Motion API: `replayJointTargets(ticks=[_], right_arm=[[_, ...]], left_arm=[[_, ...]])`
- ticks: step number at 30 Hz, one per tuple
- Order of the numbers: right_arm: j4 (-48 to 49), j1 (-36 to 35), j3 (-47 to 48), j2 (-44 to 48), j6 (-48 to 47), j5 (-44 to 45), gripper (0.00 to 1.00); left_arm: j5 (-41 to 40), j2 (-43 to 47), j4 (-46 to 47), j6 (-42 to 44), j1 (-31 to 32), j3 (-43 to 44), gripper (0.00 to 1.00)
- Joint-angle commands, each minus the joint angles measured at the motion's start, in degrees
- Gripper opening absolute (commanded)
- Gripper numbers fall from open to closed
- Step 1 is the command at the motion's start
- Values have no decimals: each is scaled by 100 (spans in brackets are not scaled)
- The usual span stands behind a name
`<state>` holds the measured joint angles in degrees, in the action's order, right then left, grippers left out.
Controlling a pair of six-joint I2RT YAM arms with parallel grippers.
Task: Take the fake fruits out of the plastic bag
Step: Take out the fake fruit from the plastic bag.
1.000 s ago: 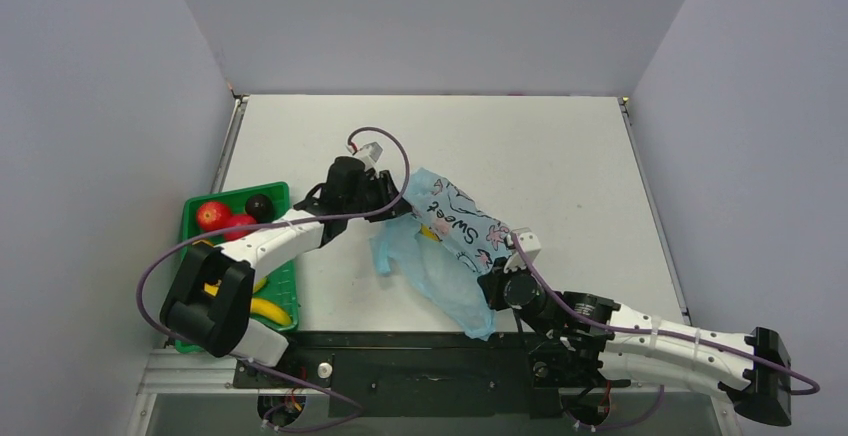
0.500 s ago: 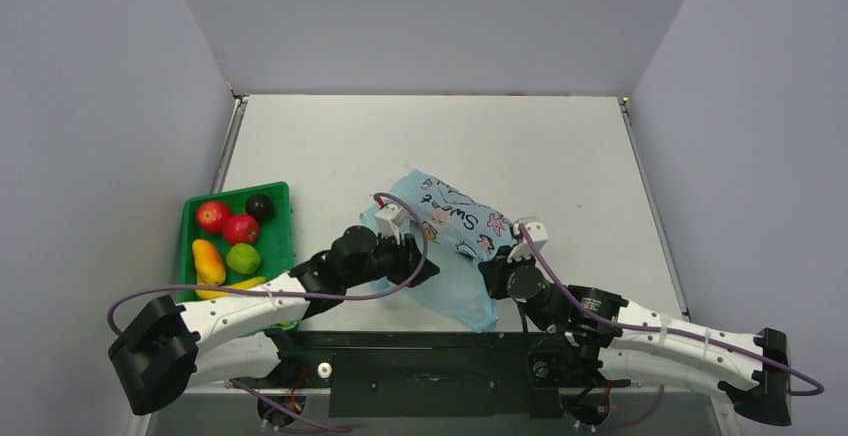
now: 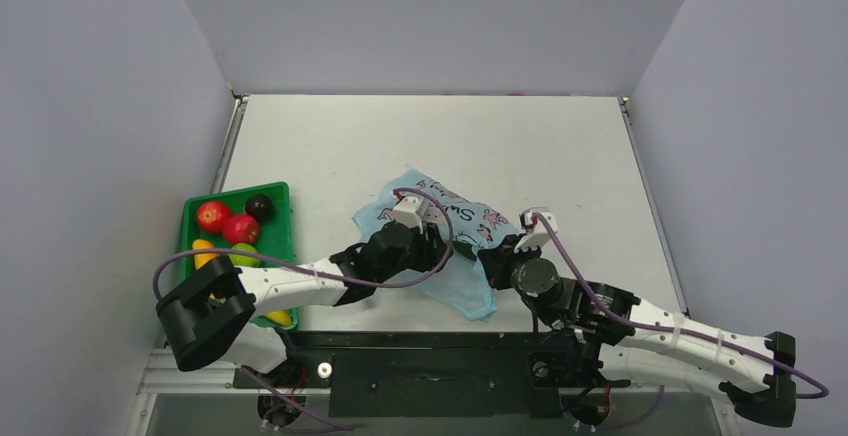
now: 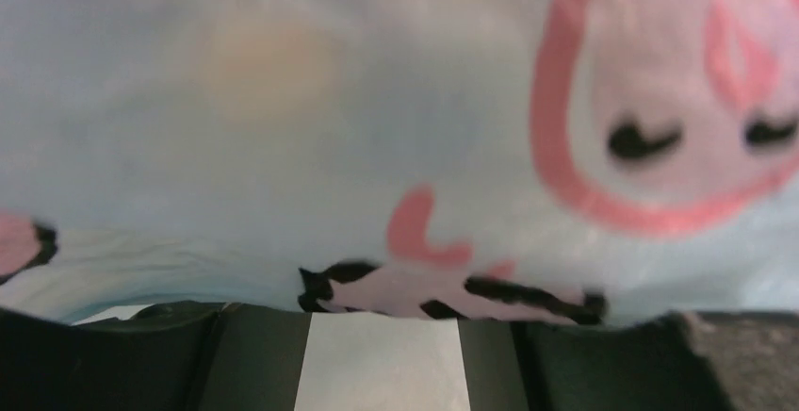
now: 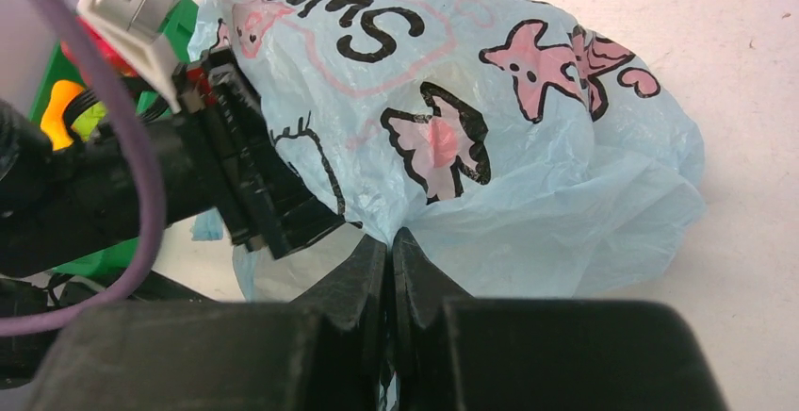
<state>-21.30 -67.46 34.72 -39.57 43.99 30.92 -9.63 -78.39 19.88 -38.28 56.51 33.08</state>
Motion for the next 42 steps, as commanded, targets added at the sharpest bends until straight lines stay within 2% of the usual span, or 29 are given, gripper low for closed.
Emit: replayJointTargets(ticks=[1,5,10,12,13,17,27,29,31,33,34,36,42], right_arm=[[68,49,117,141,24,141,0],[65,58,11,177,43,37,0],[78,71,-164,295,122,-39,0],[89,67,-220,345,139,-62,0],[95,67,-244,369,138,-67,0],[169,68,-313,407,141,-119,0],[241,67,-568,563,173,-241,0],[221,71,-644,631,190,-232,0],[176,67,-710,692,221,-228,0],[129,66,-781,752,250,-212,0],[114,66,-799,792,255,-203,0],[101,68,-874,837,263,-170,0],[96,67,-974,830,236,-76,0]], left_arm=[[-553,-442,-4,41,-93,734,51],[-700,-810,-244,-3,-179,1085,51],[-1134,-1070,-679,118,-188,1597,57],[-1419,-1184,-915,171,-173,1800,66],[-1592,-1279,-1067,187,-170,1946,75],[-1806,-1655,-1225,310,-167,2301,86],[-2075,-2763,-1539,300,-170,3016,89],[-1997,-2933,-1537,340,-178,3123,87],[-1922,-3017,-1566,360,-175,3216,79],[-1894,-3019,-1585,344,-178,3225,69],[-1867,-2975,-1584,347,-177,3207,59],[-1820,-2849,-1584,361,-170,3162,47],[-1388,-2205,-1730,500,-180,2923,20]])
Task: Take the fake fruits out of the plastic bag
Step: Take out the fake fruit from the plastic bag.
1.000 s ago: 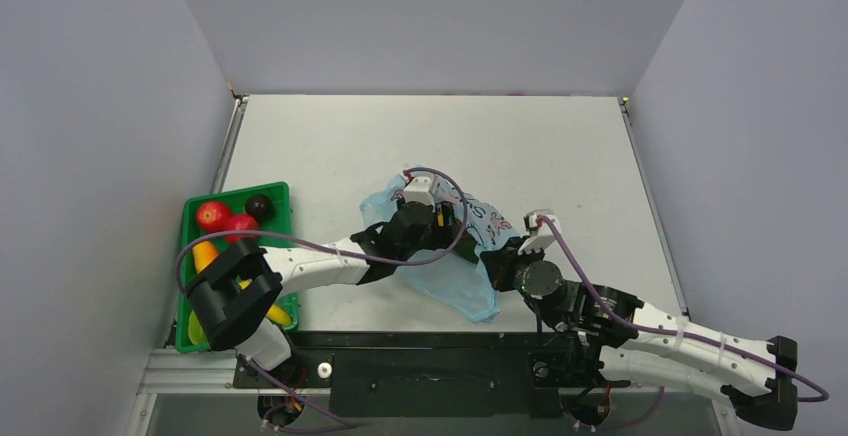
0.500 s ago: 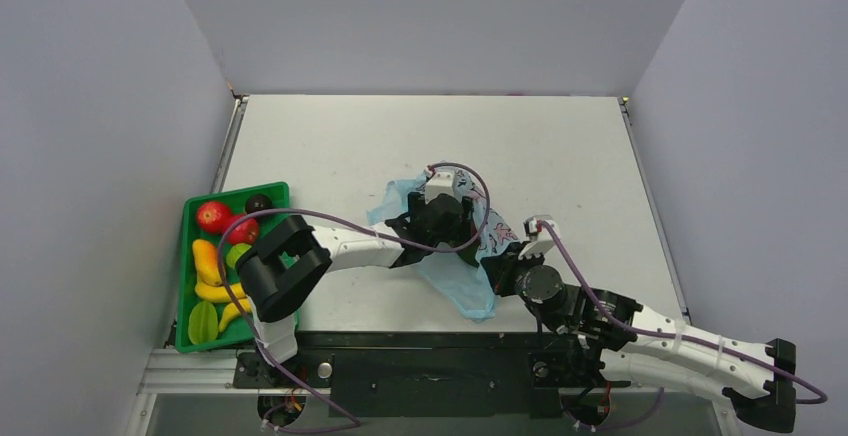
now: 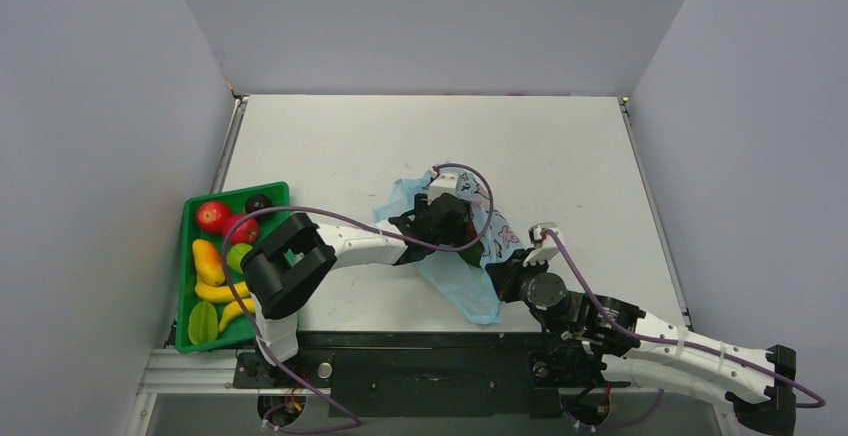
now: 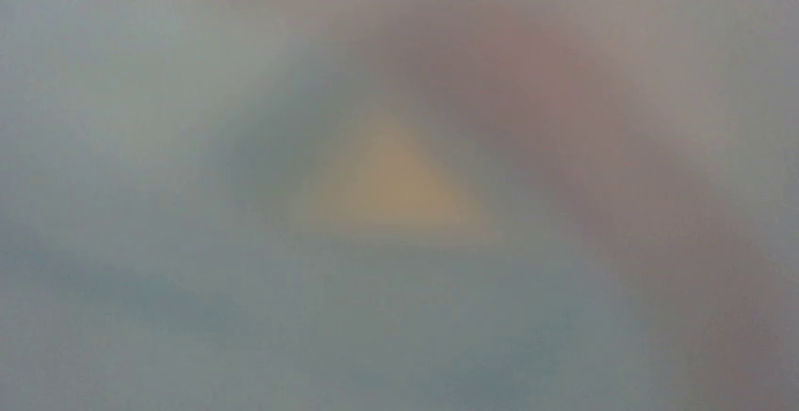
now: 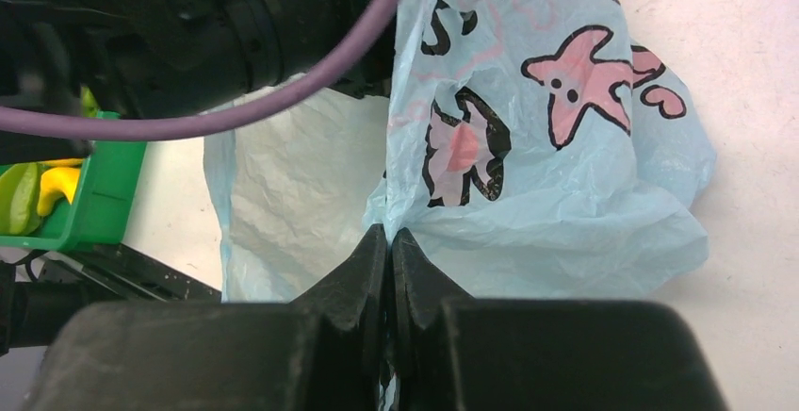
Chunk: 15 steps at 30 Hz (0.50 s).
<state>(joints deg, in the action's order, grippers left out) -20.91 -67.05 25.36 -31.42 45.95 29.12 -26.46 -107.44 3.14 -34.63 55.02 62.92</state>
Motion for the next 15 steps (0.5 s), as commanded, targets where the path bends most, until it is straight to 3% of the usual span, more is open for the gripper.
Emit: replayJointTargets(ticks=[1,4,7,11,15], right_arm=[[54,25,-29,14,15,125,0],[52,30,-5,-13,-88,202,0],[47,34,34,-48,-173,302,0],[62,50,59,-99,-253,389,0],[115,118,67,-176,-280,369,0]], left_arm=[[428,874,-62,138,-33,-117,17],[760,1281,-52,67,-42,-474,8],[1658,1755,41,75,-73,-799,0],[2759,2204,-203,44,-80,-1085,0],[3308,2882,-301,-234,-114,-1654,0]])
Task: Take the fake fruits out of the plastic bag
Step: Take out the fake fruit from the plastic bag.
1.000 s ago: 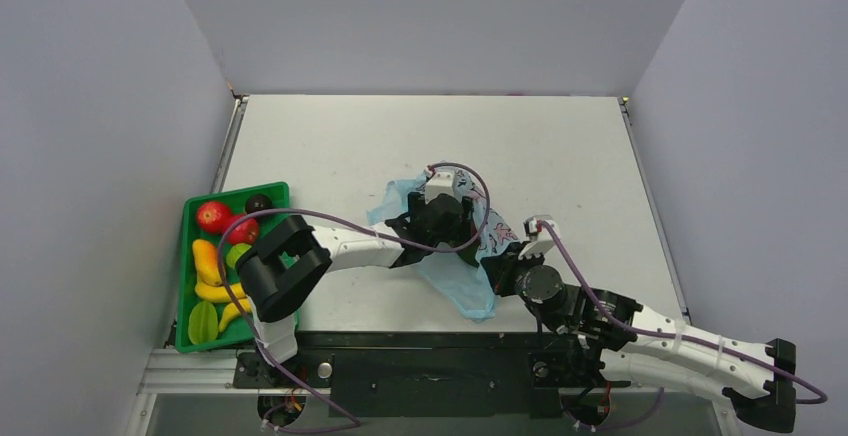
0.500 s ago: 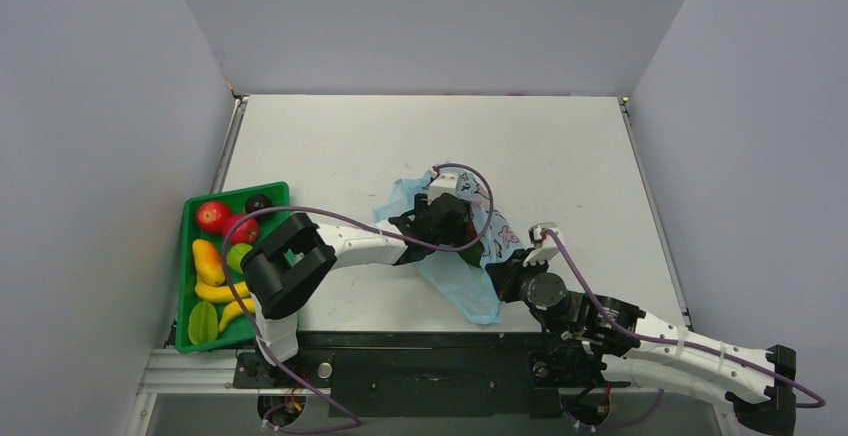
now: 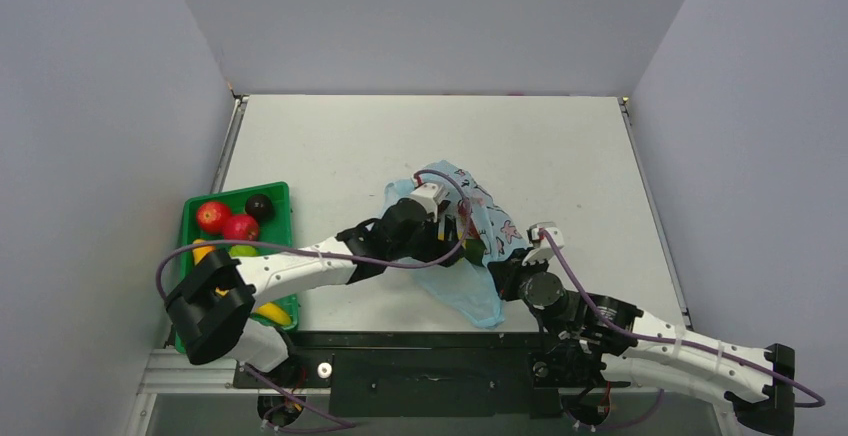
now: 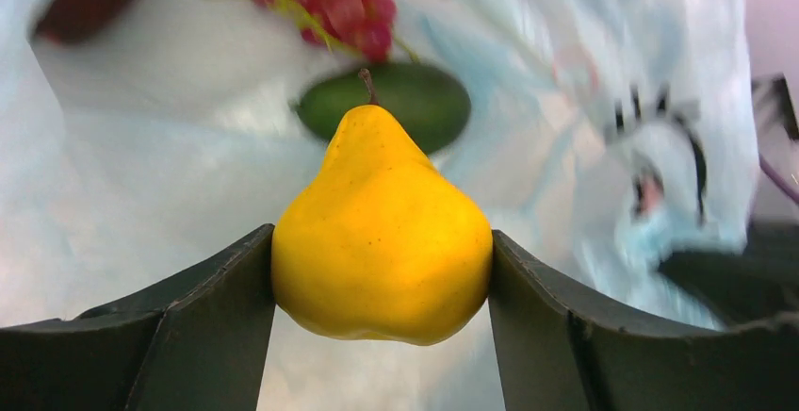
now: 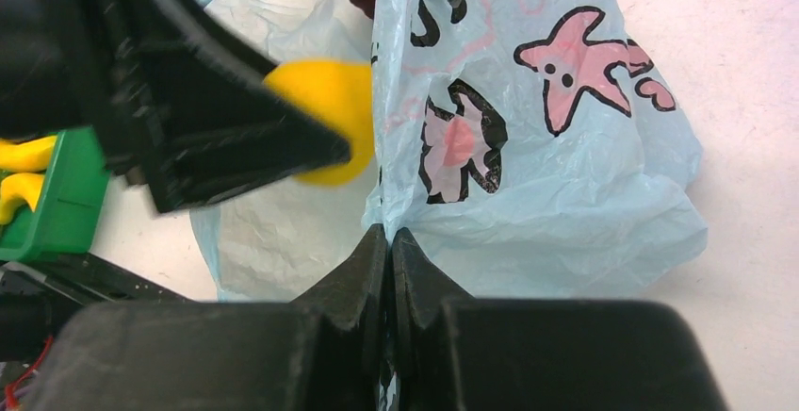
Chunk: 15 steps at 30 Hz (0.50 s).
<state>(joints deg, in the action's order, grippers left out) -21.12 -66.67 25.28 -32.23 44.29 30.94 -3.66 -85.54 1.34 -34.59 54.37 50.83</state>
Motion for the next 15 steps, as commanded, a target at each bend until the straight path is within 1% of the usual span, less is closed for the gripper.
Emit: replayJointTargets(ticks=[1,5,7,8,9,10,11,12,15], right_arm=[[153,105,75,-106,-114,173,0],[235,184,66,-184,-120,12,0],[251,232,73,-197,-122,-23,0],[254,260,74,-196,-123,-33,0],[268,273,74,-192,-118,-55,0],[276,288,74,-188,-119,-62,0],[293,296,69,-192,-121,-99,0],[298,313,66,-191,-133,-111,0],[295,355,72,-191,-168,-174,0]], left_arm=[[1156,830,-124,-284,-71,-553,0],[1426,1909,-637,-433,-255,-898,0],[1423,2391,-1306,-421,-418,-935,0],[1422,2559,-1494,-359,-579,-924,0],[1441,2860,-1885,-313,-670,-890,0],[1479,3009,-2064,-182,-890,-859,0],[1567,3265,-2452,0,-1140,-751,0],[1591,3383,-2682,108,-1254,-680,0],[1407,3808,-3721,627,-1831,-121,0]])
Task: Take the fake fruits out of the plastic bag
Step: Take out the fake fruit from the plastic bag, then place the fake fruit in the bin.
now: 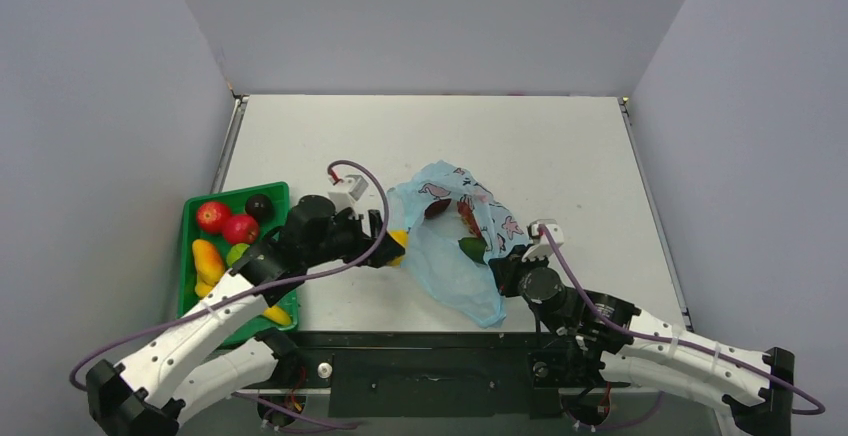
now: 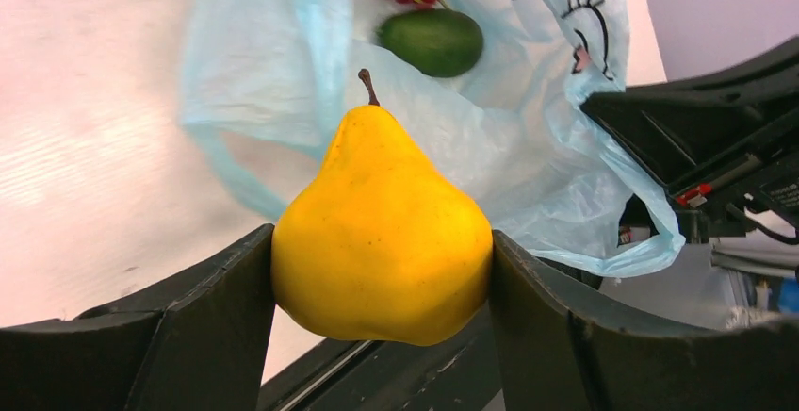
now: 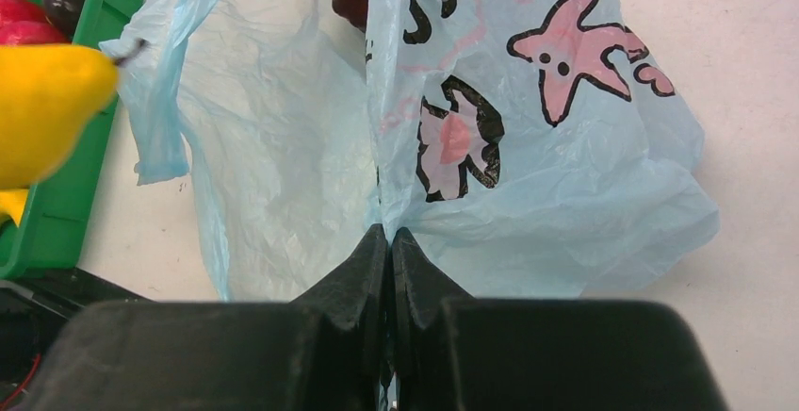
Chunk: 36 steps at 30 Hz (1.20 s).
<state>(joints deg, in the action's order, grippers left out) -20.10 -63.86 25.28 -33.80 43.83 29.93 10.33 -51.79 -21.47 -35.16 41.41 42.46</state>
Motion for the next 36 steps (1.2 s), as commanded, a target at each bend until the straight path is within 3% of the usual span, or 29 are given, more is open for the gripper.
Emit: replayJointTargets(ticks=[1,3,5,8,14,17,24,30,32,36], right_arm=[[196,96,91,-36,-132,-88,0],[191,139,107,-43,-148,-137,0],[200,185,150,-78,-190,-219,0],[162,226,232,-158,-239,-337,0],[65,259,360,-192,-268,-473,0],[-41,268,462,-239,-297,-525,0],[-93,305,671,-423,-382,-643,0],[-165,311,870,-590,-436,-679,0],[-188,310,907,-591,-418,-674,0],[-262,314,940,-565,-345,-659,0]], left_arm=[[-112,477,-1645,795,-633,837,0],[-764,515,-2217,1011,-870,1136,0],[-2165,415,-2700,950,-1123,1346,0],[-2740,104,-2967,889,-1805,1519,0],[-2108,-422,-2146,1098,-3856,1068,0],[-1232,-868,-1607,1178,-4957,693,0],[-1764,-1739,-1171,1296,-5169,640,0],[-1471,-2084,-1036,1533,-5265,581,0],[-1483,-2154,-1035,1610,-5312,573,6],[-1367,-2418,-1115,1698,-5495,651,9]])
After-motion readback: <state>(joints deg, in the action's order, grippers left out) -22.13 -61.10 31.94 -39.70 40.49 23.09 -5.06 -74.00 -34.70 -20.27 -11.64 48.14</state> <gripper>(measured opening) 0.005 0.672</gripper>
